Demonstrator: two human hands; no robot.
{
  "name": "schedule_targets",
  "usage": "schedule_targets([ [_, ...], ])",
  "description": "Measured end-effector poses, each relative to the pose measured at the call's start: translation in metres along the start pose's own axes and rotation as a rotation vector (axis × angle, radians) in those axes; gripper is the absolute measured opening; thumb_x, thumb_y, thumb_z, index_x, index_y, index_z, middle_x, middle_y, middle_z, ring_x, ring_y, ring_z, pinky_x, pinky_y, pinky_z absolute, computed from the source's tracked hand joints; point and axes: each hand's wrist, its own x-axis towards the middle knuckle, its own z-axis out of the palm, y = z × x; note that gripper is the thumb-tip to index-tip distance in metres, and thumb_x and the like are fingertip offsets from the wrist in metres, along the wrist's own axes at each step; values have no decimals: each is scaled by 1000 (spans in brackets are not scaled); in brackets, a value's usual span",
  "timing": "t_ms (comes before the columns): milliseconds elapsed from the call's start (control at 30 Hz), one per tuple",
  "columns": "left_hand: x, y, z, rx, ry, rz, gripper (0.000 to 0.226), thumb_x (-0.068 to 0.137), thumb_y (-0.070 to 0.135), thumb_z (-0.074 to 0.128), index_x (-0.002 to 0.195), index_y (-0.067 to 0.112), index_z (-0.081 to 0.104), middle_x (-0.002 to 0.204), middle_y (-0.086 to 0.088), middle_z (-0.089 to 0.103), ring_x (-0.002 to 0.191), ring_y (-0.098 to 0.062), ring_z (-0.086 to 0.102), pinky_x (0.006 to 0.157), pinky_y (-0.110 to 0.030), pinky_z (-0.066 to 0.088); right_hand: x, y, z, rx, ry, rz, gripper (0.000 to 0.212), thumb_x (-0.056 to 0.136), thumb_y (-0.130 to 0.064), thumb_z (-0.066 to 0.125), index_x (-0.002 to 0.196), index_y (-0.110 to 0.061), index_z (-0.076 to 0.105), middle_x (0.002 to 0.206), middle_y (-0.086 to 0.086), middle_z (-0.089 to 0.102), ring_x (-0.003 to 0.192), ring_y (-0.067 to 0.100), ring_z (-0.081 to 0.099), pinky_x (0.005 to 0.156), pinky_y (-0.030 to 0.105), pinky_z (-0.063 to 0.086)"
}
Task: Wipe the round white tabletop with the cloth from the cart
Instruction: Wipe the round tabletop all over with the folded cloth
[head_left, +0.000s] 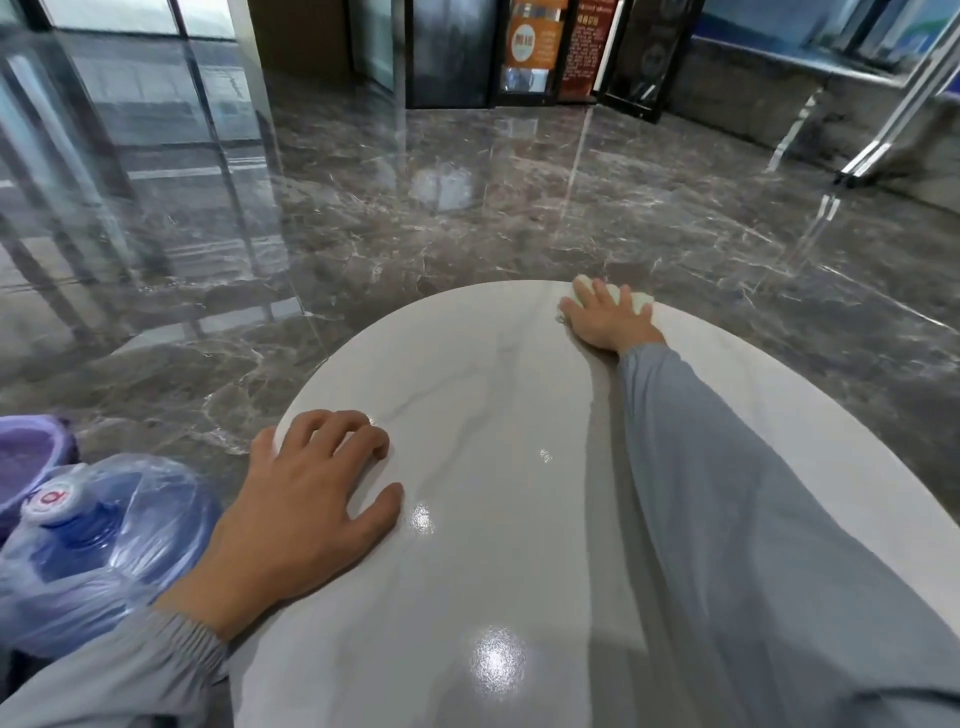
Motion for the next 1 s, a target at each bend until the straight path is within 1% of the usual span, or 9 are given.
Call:
schedule_targets([
  [167, -1, -2, 0, -4, 1, -4, 35, 91, 66, 43, 113, 41, 53, 126, 21, 48, 124, -17, 45, 101, -51, 40, -40, -158, 33, -108, -60, -448, 62, 103, -63, 22, 161, -43, 16, 173, -12, 8, 159, 30, -2, 120, 63, -3],
  [267, -2, -3, -1, -15, 8, -3, 35, 91, 66, 44, 114, 42, 54, 126, 21, 49, 123, -18, 48, 101, -51, 41, -48, -178, 36, -85, -95, -532, 63, 100, -67, 24, 158, -44, 26, 172, -8, 16, 159, 30, 4, 122, 62, 2],
  [333, -1, -3, 0, -13, 2, -1, 36, 91, 67, 43, 115, 42, 54, 127, 21, 49, 124, -17, 48, 102, -50, 41, -35, -149, 26, -47, -29, -455, 59, 96, -65, 28, 150, -43, 38, 165, -3, 31, 153, 34, 22, 117, 61, 16],
  [367, -1, -3, -1, -4, -5, -6, 37, 92, 68, 42, 116, 43, 54, 127, 22, 49, 124, -17, 47, 103, -51, 40, -27, -128, 20, -14, -7, -373, 60, 94, -66, 28, 148, -42, 38, 164, -4, 32, 152, 34, 25, 116, 61, 17],
  [467, 1, -3, 0, 5, -13, 2, 41, 92, 71, 40, 117, 42, 54, 127, 22, 49, 124, -17, 46, 103, -52, 40, -11, -40, 4, 73, 41, -102, 67, 94, -69, 24, 156, -43, 25, 170, -6, 20, 157, 32, 12, 121, 60, 6],
  [633, 1, -4, 2, 15, -8, 8, 41, 92, 74, 39, 115, 43, 54, 127, 22, 49, 125, -16, 46, 101, -51, 40, -22, 102, -18, 59, 135, 211, 69, 91, -71, 21, 150, -37, 34, 163, 5, 35, 149, 34, 27, 119, 60, 14],
  [700, 2, -4, 2, 22, -7, 5, 41, 92, 74, 38, 115, 44, 54, 127, 22, 49, 125, -16, 46, 99, -51, 41, -29, 140, -20, 55, 118, 300, 74, 91, -74, 19, 154, -37, 30, 165, 8, 32, 151, 38, 27, 120, 62, 12],
  [867, 0, -3, 3, 22, -15, -1, 42, 92, 76, 37, 116, 45, 52, 129, 22, 47, 128, -15, 43, 103, -54, 40, -34, 141, -17, 64, 70, 347, 73, 96, -71, 18, 162, -41, 15, 174, -5, 7, 159, 35, 1, 122, 64, -4],
  [1000, 1, -2, 3, 22, -2, 2, 39, 92, 73, 39, 114, 44, 51, 126, 23, 46, 127, -14, 42, 103, -51, 37, -21, 69, -9, 47, 12, 150, 69, 99, -66, 20, 163, -44, 6, 174, -12, -4, 159, 34, -10, 122, 63, -9],
])
